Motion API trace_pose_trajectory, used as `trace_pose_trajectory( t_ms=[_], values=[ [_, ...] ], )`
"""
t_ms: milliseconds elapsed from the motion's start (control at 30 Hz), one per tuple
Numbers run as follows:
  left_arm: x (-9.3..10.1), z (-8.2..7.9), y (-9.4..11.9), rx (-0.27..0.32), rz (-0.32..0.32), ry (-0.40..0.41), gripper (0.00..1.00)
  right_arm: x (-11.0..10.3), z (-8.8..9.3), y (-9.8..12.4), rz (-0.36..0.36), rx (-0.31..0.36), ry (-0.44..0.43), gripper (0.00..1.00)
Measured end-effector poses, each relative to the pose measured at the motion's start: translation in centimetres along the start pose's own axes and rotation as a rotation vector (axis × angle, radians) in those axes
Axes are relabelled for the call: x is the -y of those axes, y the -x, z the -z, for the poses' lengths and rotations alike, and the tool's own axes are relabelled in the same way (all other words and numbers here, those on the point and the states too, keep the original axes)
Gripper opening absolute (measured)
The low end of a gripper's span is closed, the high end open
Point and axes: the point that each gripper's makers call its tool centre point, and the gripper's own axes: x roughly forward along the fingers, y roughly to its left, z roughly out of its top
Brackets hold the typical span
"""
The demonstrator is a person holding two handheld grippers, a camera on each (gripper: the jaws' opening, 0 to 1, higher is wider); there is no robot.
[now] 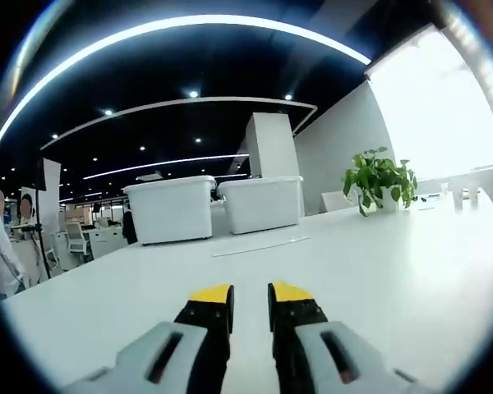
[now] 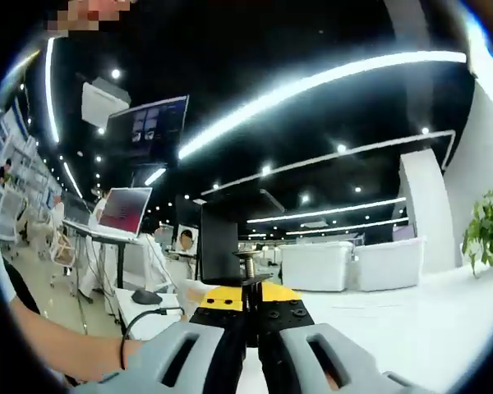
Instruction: Clamp the fixed fixture on the desktop, loosen the retaining clip, secure it to the edge of the desk, and tighten the retaining clip.
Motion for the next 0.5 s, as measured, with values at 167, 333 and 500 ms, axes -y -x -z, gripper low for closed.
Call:
trace_pose_trajectory(
  t_ms=[167, 333, 500],
  values=[
    [0.0, -0.2, 0.1, 0.008, -0.001, 0.004, 0.17, -0.2, 0.7, 0.6, 0.015, -0.009, -0.039, 0.02],
    [0.1, -0.3, 0.2, 0.015, 0.006, 0.009, 0.17, -0.3, 0.6, 1.8, -0.003, 0.016, -0.051, 0.02],
    [0.2, -0.4, 0.2, 0.021, 0.009, 0.013, 0.17, -0.5, 0.6, 2.7, -0.004, 0.017, -0.030, 0.02]
  ],
)
